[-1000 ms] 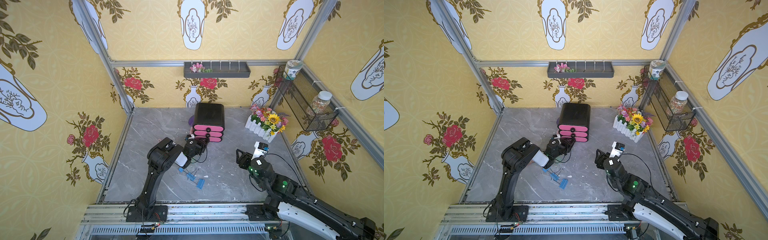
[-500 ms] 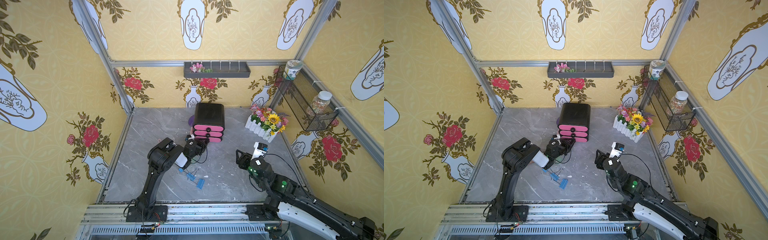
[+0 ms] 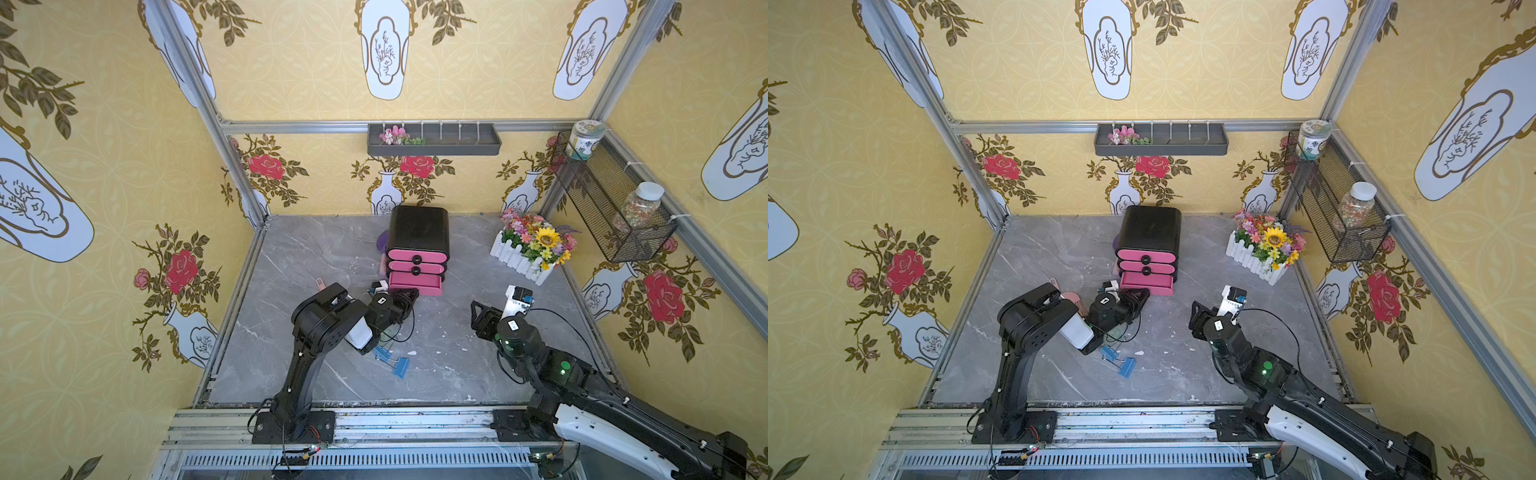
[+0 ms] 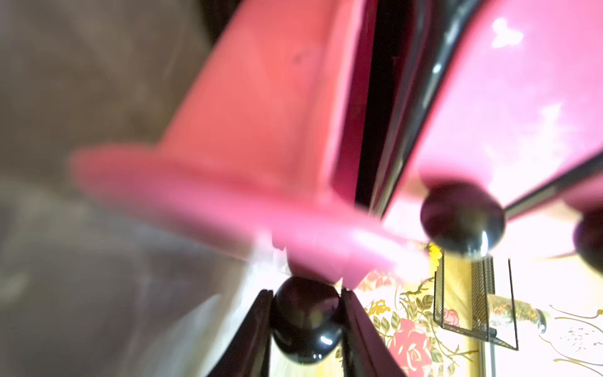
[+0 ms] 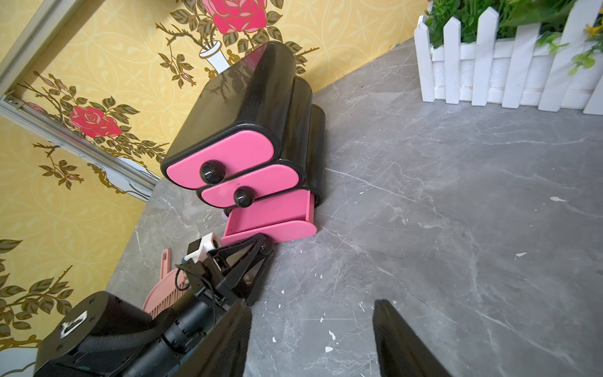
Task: Put the binder clips in the drawer according to color
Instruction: Open the drawer in the storage box.
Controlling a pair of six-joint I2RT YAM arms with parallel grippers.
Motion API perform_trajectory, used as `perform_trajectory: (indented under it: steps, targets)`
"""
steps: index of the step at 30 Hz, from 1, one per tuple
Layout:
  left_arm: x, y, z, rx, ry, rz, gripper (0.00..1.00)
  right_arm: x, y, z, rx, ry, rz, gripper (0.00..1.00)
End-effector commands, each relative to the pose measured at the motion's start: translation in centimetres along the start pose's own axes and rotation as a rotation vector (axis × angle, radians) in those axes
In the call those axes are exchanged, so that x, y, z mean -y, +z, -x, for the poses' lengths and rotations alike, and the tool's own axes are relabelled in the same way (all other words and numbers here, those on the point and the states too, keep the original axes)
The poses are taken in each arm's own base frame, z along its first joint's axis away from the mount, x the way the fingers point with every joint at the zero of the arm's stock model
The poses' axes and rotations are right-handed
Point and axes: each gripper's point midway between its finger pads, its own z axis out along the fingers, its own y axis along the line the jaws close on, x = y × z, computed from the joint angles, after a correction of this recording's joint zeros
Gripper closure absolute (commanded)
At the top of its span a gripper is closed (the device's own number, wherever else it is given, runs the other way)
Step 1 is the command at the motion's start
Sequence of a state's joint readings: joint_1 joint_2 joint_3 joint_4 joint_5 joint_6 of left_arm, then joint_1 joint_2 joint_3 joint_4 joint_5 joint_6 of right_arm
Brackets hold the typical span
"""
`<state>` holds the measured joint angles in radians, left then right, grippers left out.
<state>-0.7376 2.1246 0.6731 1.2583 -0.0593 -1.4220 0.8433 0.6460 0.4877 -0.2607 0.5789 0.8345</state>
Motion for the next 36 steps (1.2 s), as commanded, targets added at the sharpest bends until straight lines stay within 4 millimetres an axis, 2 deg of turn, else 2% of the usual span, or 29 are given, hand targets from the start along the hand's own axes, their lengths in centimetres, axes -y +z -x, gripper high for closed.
perform_trajectory:
  steps: [1,9,18,25,28,31,36]
  targets:
    - [0.7,-0.7,-0.4,0.013,-0.013,-0.039,0.69,-0.3,0.2,0.1,0.01,0.023,0.013,0.36]
    - [0.1,-2.6,-1.4,0.019,-0.028,-0.031,0.69,-0.2,0.5,-0.4,-0.001,0.028,0.014,0.37]
    - [-0.8,-3.7,-2.4,0.01,-0.044,-0.02,0.67,-0.1,0.7,-0.8,-0.007,0.03,0.01,0.37]
    - [-0.7,-4.0,-2.1,0.026,-0.045,-0.028,0.5,-0.1,0.7,-0.9,-0.011,0.024,0.007,0.36]
    - [-0.4,-4.1,-2.1,0.025,-0.043,-0.034,0.45,-0.1,0.7,-0.9,-0.015,0.019,0.005,0.33]
    - [-0.1,-4.6,-2.2,0.026,-0.043,-0.038,0.44,-0.2,0.7,-0.9,-0.018,0.013,0.008,0.29]
    - [-0.2,-6.5,-2.1,0.047,-0.052,-0.022,0.44,-0.3,0.8,-1.0,-0.02,0.014,0.008,0.28]
